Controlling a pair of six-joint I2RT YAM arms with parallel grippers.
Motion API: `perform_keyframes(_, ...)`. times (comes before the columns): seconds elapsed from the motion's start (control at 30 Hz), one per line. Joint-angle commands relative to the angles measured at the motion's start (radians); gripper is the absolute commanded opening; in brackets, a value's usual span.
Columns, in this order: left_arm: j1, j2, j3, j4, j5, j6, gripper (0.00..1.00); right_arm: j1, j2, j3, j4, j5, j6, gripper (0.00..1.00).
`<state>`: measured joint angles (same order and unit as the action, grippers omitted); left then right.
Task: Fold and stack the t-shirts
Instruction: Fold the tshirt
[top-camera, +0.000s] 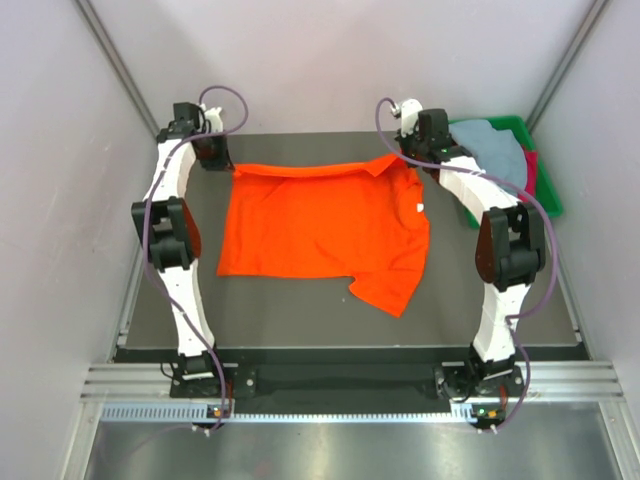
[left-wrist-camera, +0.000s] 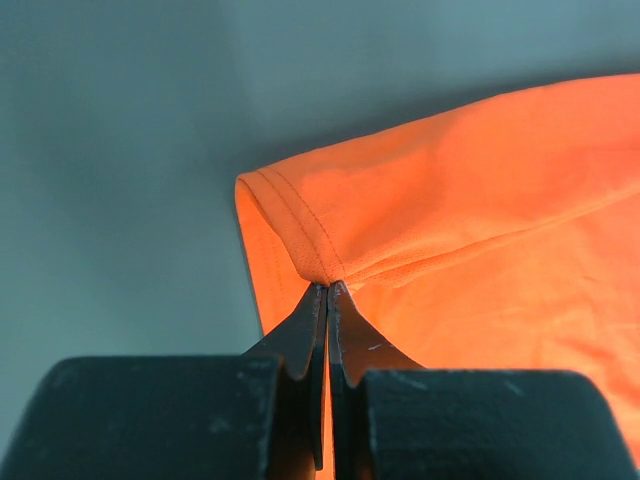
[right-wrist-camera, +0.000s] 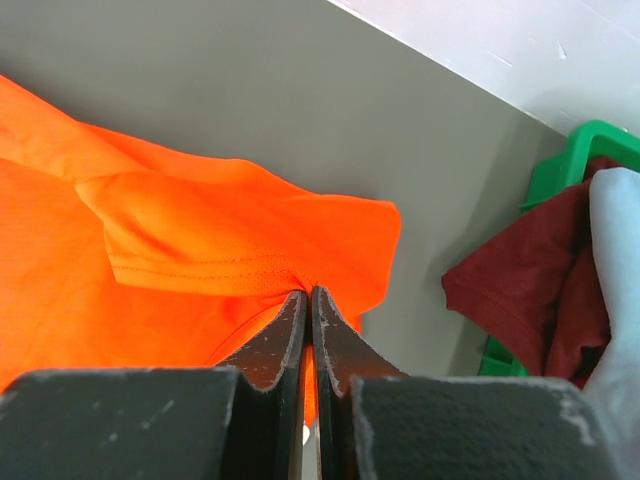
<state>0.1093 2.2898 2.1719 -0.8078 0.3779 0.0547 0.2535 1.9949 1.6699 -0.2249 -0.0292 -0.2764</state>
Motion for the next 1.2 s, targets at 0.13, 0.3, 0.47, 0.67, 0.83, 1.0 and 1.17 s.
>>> perform_keyframes(0.13, 0.016, -0.073, -0.03, 0.03, 0.007, 0.013, 0.0, 0.01, -0.074, -0.056, 0.022, 0.002, -0.003, 0.0)
perform_keyframes(0.3, 0.029, -0.092, -0.046, 0.024, 0.015, 0.02, 0.0, 0.012, -0.122, -0.104, 0.013, -0.003, 0.002, 0.0)
perform_keyframes(0.47, 0.033, -0.124, -0.08, 0.019, 0.016, 0.027, 0.0, 0.013, -0.157, -0.145, 0.01, -0.001, 0.0, 0.0)
perform_keyframes(0.67, 0.039, -0.141, -0.136, -0.014, 0.045, 0.048, 0.0, 0.018, -0.186, -0.191, 0.001, -0.005, 0.0, 0.0)
perform_keyframes(0.83, 0.038, -0.139, -0.153, -0.085, 0.076, 0.054, 0.0, 0.017, -0.202, -0.237, 0.007, -0.006, 0.0, 0.0)
perform_keyframes(1.0, 0.038, -0.147, -0.198, -0.077, 0.069, 0.053, 0.0, 0.02, -0.199, -0.259, 0.002, -0.015, 0.006, 0.0)
perform_keyframes(1.17, 0.038, -0.159, -0.215, -0.071, 0.058, 0.053, 0.0, 0.024, -0.209, -0.277, 0.001, -0.018, 0.008, 0.0)
